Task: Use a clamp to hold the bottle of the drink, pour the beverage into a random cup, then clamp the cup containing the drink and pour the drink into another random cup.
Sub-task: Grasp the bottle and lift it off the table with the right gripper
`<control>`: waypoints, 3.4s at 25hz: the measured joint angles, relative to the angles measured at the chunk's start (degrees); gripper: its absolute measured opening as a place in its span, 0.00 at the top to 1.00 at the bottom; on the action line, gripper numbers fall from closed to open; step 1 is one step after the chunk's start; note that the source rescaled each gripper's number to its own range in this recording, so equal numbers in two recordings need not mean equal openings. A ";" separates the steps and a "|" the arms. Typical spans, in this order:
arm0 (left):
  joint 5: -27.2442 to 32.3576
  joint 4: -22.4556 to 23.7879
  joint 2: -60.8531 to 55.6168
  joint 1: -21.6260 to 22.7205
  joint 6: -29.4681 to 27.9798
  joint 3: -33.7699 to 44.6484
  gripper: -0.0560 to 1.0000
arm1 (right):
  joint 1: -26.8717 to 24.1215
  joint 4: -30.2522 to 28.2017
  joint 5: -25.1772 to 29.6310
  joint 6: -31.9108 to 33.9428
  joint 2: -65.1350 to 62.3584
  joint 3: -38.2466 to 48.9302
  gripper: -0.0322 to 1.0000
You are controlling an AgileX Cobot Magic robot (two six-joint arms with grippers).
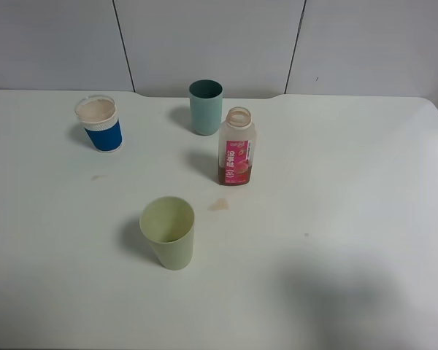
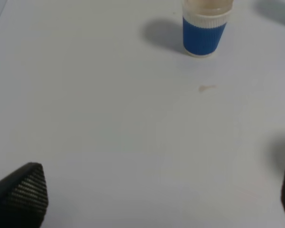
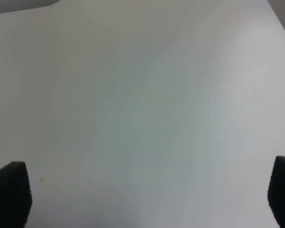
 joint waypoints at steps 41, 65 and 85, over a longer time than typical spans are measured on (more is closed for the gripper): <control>0.00 0.00 0.00 0.00 0.00 0.00 0.00 | 0.00 -0.24 -0.02 -1.53 21.89 0.05 0.00; 0.00 0.00 0.00 0.00 0.00 0.00 0.00 | 0.00 -4.92 -25.68 -22.64 48.07 -5.54 0.00; 0.00 0.00 0.00 0.00 0.00 0.00 0.00 | 0.00 -4.92 -48.99 -40.47 69.46 -5.54 0.00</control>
